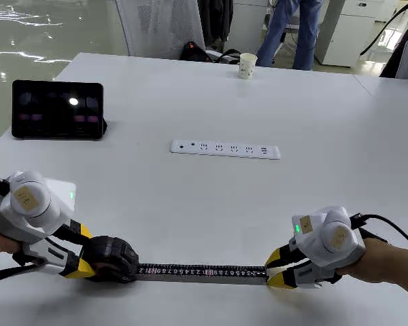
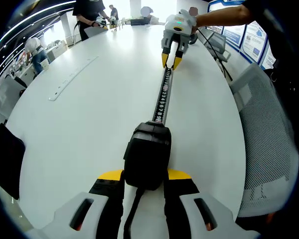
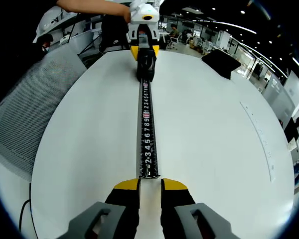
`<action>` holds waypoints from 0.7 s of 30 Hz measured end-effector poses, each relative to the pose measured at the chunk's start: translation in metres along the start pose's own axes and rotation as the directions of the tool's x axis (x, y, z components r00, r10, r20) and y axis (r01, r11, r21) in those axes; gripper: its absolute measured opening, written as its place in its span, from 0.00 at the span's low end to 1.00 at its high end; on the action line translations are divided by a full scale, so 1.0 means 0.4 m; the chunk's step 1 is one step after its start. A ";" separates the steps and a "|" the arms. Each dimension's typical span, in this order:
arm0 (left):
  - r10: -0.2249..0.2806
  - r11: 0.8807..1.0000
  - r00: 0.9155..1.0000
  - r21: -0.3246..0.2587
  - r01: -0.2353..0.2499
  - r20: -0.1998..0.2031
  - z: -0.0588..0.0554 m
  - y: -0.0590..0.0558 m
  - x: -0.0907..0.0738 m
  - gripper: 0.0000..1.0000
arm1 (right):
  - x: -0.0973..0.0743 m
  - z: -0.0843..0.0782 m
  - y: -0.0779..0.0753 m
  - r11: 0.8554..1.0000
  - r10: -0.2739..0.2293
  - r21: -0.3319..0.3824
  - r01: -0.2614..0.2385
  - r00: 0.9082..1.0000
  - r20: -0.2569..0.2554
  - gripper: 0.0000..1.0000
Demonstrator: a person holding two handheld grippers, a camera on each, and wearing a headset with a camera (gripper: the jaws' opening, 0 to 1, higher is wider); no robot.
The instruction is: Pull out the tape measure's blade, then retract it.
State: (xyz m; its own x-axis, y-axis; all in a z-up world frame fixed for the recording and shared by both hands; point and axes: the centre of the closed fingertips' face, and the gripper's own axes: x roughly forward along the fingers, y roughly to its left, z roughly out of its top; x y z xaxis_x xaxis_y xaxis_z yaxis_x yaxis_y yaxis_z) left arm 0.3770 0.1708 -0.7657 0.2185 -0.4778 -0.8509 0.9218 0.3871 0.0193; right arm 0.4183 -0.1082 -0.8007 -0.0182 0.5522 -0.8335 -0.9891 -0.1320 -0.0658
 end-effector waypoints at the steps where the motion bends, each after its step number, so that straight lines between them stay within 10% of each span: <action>1: 0.002 1.000 1.000 0.001 -0.002 -0.001 0.000 0.001 0.000 0.26 | -0.004 0.001 -0.001 1.000 -0.001 0.005 0.001 1.000 0.004 0.13; 21: 0.053 0.997 0.998 -0.058 -0.054 -0.025 -0.024 -0.014 -0.035 0.46 | -0.050 -0.006 0.019 0.998 -0.026 0.056 0.026 1.000 -0.002 0.41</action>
State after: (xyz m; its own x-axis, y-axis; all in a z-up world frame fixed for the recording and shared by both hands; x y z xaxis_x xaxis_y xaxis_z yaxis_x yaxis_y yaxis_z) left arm 0.3658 0.1829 -0.7590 0.2586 -0.4371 -0.8615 0.8884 0.4578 0.0344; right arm 0.4116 -0.1221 -0.7860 0.0078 0.5540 -0.8325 -0.9959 -0.0710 -0.0566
